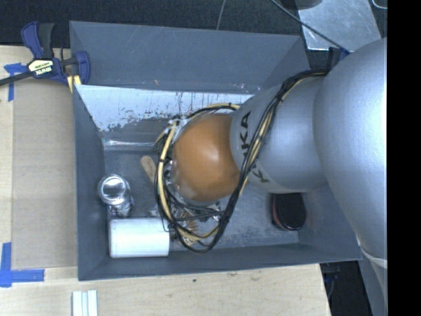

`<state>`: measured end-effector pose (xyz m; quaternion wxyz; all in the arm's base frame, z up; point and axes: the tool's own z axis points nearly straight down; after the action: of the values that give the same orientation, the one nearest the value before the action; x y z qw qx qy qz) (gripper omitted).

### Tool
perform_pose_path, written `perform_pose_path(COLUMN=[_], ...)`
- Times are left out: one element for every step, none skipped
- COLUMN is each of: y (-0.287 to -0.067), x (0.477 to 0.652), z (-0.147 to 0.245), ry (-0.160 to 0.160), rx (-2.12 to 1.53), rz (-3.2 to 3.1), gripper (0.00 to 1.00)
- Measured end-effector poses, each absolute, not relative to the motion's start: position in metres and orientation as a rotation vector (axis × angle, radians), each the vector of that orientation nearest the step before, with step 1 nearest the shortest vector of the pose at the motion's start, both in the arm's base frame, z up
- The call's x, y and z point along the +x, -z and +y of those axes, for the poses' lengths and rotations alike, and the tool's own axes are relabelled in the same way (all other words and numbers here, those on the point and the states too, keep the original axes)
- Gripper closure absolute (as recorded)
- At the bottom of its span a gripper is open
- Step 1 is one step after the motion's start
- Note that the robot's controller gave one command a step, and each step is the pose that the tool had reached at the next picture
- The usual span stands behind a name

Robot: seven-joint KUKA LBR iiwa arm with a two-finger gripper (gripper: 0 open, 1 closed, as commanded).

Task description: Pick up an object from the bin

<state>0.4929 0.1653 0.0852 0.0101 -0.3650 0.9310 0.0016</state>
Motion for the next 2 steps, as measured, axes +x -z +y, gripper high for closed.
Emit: perform_pose_path(y=[-0.0841, -0.0852], x=[0.4916, 0.4930], z=[0.1652, 0.1654], ry=[-0.006, -0.005], rx=[-1.143, -1.138], rz=[2.909, 2.906], gripper=[0.00, 1.00])
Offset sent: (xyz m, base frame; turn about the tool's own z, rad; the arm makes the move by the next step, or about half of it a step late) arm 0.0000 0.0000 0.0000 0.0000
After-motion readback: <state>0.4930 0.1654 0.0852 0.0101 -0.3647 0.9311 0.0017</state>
